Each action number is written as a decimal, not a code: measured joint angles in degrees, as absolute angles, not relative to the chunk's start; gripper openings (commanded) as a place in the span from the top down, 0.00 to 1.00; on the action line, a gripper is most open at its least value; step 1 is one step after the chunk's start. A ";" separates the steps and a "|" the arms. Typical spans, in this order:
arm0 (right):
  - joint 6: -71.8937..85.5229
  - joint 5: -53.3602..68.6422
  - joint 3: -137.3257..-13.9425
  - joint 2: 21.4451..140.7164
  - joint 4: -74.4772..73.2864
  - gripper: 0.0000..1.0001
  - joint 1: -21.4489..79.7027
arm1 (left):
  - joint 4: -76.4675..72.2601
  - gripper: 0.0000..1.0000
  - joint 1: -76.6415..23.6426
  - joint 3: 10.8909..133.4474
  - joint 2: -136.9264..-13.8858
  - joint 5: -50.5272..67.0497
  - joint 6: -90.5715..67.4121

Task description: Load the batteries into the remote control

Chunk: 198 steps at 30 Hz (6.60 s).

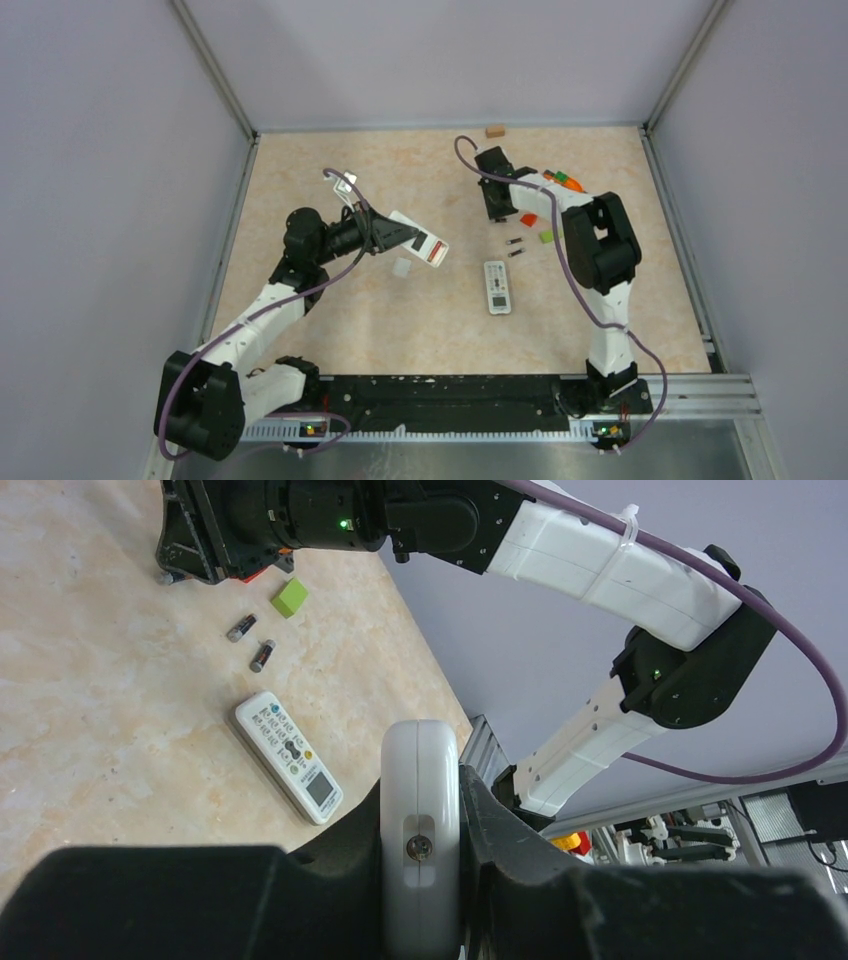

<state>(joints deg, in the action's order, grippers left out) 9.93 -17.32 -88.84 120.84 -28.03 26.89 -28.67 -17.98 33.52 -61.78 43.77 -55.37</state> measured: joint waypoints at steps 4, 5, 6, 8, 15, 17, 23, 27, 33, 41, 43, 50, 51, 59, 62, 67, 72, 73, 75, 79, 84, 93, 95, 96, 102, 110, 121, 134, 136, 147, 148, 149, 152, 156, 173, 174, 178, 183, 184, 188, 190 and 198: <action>7.90 -15.88 -87.81 120.14 -27.49 0.66 26.89 | -28.69 1.00 -17.98 33.52 -61.78 43.94 -55.51; 7.64 -15.59 -87.68 120.03 -27.51 0.65 26.89 | -28.67 1.00 -17.98 33.52 -61.78 43.94 -55.55; 7.46 -15.35 -87.59 119.94 -27.55 0.63 26.92 | -28.67 1.00 -17.98 33.52 -61.78 43.94 -55.57; 7.55 -15.07 -87.35 119.66 -27.73 0.60 26.94 | -28.67 1.00 -17.98 33.52 -61.78 43.97 -55.59; 12.05 -15.14 -85.65 118.30 -28.36 0.56 27.09 | -28.69 1.00 -17.98 33.52 -61.80 43.97 -55.64; 14.11 -15.07 -85.21 118.08 -28.62 0.58 27.11 | -28.69 1.00 -17.98 33.52 -61.80 43.97 -55.64; 21.61 -13.67 -82.39 116.27 -28.25 0.67 27.20 | -28.71 1.00 -17.98 33.45 -61.80 43.94 -55.86; 25.63 -13.93 -81.41 115.72 -28.01 0.69 27.22 | -28.77 1.00 -17.98 33.17 -61.80 43.94 -56.07; 30.28 -16.34 -81.36 115.72 -28.40 0.88 27.59 | -28.88 1.00 -17.98 33.10 -61.78 43.92 -56.25; 32.18 -16.32 -77.34 113.45 -24.49 1.00 27.38 | -28.36 1.00 -17.98 33.08 -61.65 43.40 -56.25; 32.36 -15.88 -75.48 112.12 -23.62 1.00 27.18 | -28.18 1.00 -17.98 33.08 -61.58 42.54 -56.25; 33.17 -9.54 -70.48 104.38 -22.39 1.00 27.09 | -28.03 1.00 -18.00 31.22 -61.17 37.26 -57.34; 33.58 -8.23 -70.02 102.45 -22.04 1.00 27.11 | -27.92 1.00 -18.00 31.00 -61.17 36.32 -57.65; 42.63 1.17 -63.66 82.19 -17.98 1.00 31.27 | -26.89 1.00 -18.00 27.57 -60.82 26.76 -64.60; 46.81 3.03 -63.64 77.87 -15.42 1.00 35.66 | -26.44 1.00 -18.00 26.37 -60.82 24.08 -66.78; 52.51 4.03 -63.79 76.58 -13.21 1.00 42.37 | -26.48 1.00 -18.00 26.22 -60.77 21.71 -69.65; 56.12 3.77 -63.79 76.79 -12.86 1.00 45.34 | -25.54 1.00 -18.00 26.24 -60.77 21.37 -71.20; 56.47 3.77 -63.81 77.03 -12.78 1.00 45.39 | -25.45 1.00 -18.00 26.24 -60.77 21.41 -71.53; 57.14 3.81 -63.90 77.97 -12.78 0.99 45.39 | -25.47 1.00 -18.00 26.24 -60.77 21.54 -72.03; 57.78 3.88 -63.90 80.23 -13.08 0.98 45.56 | -25.63 1.00 -18.00 26.24 -60.77 21.58 -72.36; 58.33 4.01 -63.94 80.79 -13.28 0.96 45.63 | -26.24 1.00 -18.00 26.24 -60.80 21.80 -72.44; 58.81 4.23 -64.99 82.41 -13.37 0.91 45.63 | -30.85 1.00 -18.00 25.76 -60.77 22.20 -73.36; 58.81 4.21 -65.01 82.43 -13.47 0.90 45.63 | -31.66 1.00 -18.00 25.19 -60.77 22.17 -73.60; 58.85 4.21 -65.01 82.46 -13.56 0.90 45.63 | -32.16 1.00 -18.00 24.91 -60.77 22.15 -73.63; 59.70 4.16 -65.04 82.48 -14.15 0.79 45.63 | -33.39 1.00 -18.00 24.23 -60.69 22.04 -73.63; 60.73 4.21 -65.04 82.46 -14.09 0.76 45.65 | -33.41 1.00 -18.00 24.08 -60.60 21.96 -73.63; 61.58 3.75 -65.04 82.46 -14.44 0.93 45.65 | -33.52 1.00 -18.04 24.03 -60.60 21.23 -73.54; 64.99 3.25 -64.55 81.69 -14.13 0.93 45.65 | -35.94 1.00 -18.04 24.03 -60.64 19.84 -72.03; 65.93 2.94 -64.49 81.69 -14.13 0.92 45.65 | -36.01 1.00 -18.04 24.03 -60.66 19.84 -71.99; 71.31 1.39 -64.49 82.46 -12.73 0.62 45.65 | -36.45 1.00 -18.04 24.03 -61.43 19.86 -72.03; 71.44 1.37 -64.49 82.46 -12.58 0.60 45.65 | -36.38 1.00 -18.04 24.03 -61.43 19.84 -71.96; 71.68 1.30 -64.51 82.46 -12.29 0.57 45.65 | -36.36 1.00 -18.04 24.03 -61.45 19.81 -71.96; 71.90 1.17 -64.51 82.46 -11.84 0.42 45.65 | -36.36 1.00 -18.04 24.03 -61.69 19.75 -71.81; 71.53 0.12 -64.49 82.35 -12.05 0.28 45.65 | -36.73 1.00 -18.04 24.03 -61.78 19.66 -71.99; 45.69 2.39 -60.38 72.23 -9.85 0.07 43.57 | -22.79 1.00 -18.04 33.78 -64.31 32.95 -68.03; 42.92 4.03 -60.40 72.23 -9.91 0.06 43.40 | -20.91 1.00 -18.04 35.48 -65.10 35.29 -67.00; 33.71 11.66 -60.40 72.05 -11.16 0.01 43.27 | -14.90 1.00 -18.02 40.56 -68.07 44.31 -63.22; 26.63 21.21 -60.40 70.52 -13.32 0.01 43.27 | -10.24 1.00 -18.02 43.13 -70.70 53.08 -59.75; 25.80 22.76 -60.40 70.19 -13.41 0.01 43.27 | -9.72 1.00 -18.02 43.40 -70.94 54.13 -59.20; 23.18 26.98 -60.38 69.82 -15.05 0.01 43.27 | -7.70 1.00 -18.02 44.69 -71.37 57.47 -56.99; 22.48 27.94 -60.23 69.82 -15.99 0.01 43.27 | -7.33 1.00 -18.02 45.32 -71.44 58.46 -56.38; 21.43 32.95 -57.93 70.06 -15.46 0.03 43.27 | -6.13 1.00 -17.98 46.26 -71.72 60.31 -55.05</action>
<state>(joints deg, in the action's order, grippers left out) 21.43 32.95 -57.93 70.06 -15.46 43.27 -6.13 -17.98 46.26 -71.72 60.31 -55.05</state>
